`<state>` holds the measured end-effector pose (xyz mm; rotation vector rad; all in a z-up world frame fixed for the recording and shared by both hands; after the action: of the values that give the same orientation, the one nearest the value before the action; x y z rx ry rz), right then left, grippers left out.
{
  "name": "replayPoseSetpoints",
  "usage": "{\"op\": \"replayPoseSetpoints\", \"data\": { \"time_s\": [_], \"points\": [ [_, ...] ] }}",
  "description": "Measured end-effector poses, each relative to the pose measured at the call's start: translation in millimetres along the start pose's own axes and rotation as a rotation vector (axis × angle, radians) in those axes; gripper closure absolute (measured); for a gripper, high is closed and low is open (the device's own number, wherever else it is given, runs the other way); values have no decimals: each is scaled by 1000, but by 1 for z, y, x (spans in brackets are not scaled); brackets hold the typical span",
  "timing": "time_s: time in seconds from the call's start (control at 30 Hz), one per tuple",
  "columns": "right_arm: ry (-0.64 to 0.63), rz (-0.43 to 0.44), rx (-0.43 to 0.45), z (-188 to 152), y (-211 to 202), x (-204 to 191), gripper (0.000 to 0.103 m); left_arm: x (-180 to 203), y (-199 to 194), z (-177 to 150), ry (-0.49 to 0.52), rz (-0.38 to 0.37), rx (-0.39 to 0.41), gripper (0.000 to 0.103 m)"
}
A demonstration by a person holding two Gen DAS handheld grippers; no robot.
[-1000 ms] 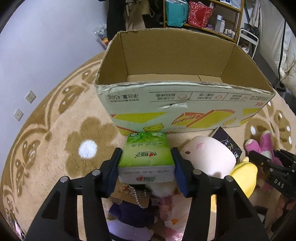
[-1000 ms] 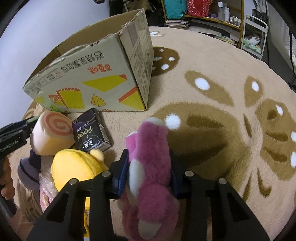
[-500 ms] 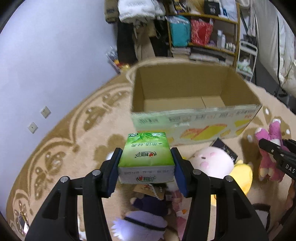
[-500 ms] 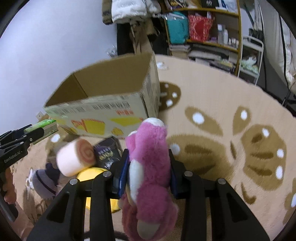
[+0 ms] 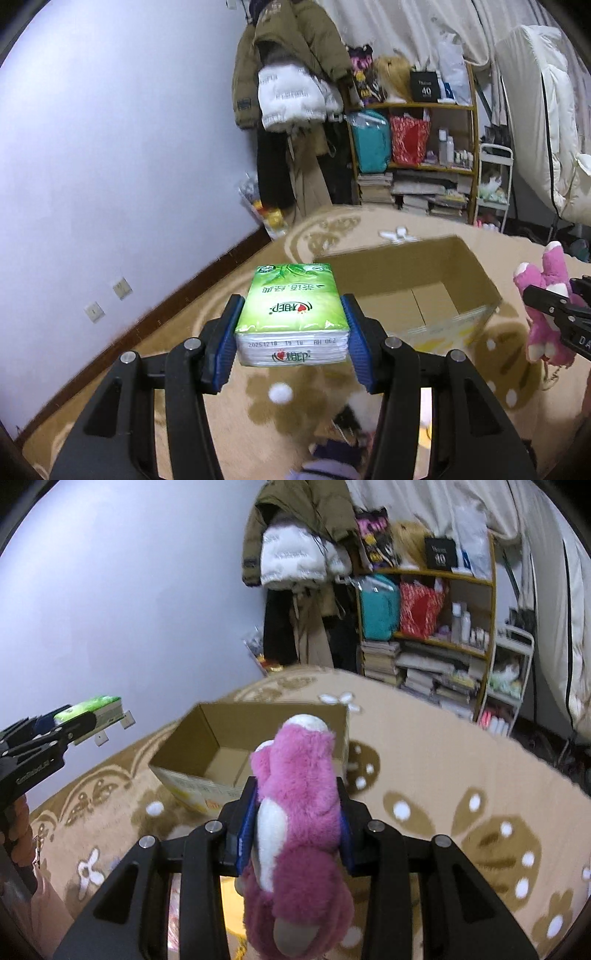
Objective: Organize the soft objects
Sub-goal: 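Carry the tissue pack and pink plush into the cardboard box and open both tools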
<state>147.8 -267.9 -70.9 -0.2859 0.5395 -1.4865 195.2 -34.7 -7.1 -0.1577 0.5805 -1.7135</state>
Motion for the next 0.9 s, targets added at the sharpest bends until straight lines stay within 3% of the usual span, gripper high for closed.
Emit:
{"op": "replayPoseSetpoints", "data": {
  "time_s": [0.2, 0.5, 0.9],
  "points": [
    [-36, 32, 49, 36, -3, -24, 64, -5, 4, 34, 0, 7, 13, 52],
    [-5, 81, 75, 74, 37, -33, 64, 4, 35, 73, 10, -2, 18, 52],
    [2, 81, -42, 39, 101, -23, 64, 29, 100, 34, -32, -105, -134, 52]
  ]
}}
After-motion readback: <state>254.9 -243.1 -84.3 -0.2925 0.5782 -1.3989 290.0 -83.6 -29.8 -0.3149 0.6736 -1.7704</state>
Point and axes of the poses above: each gripper's, at about its wrist camera, not at the fingertips, and y roughly the way its jaws point, x to its right, z to its top, the point moved 9 cm from there along y, roughly the way its jaws point, and after that the axes turned 4 degrees about x, right-handed, at the moved point
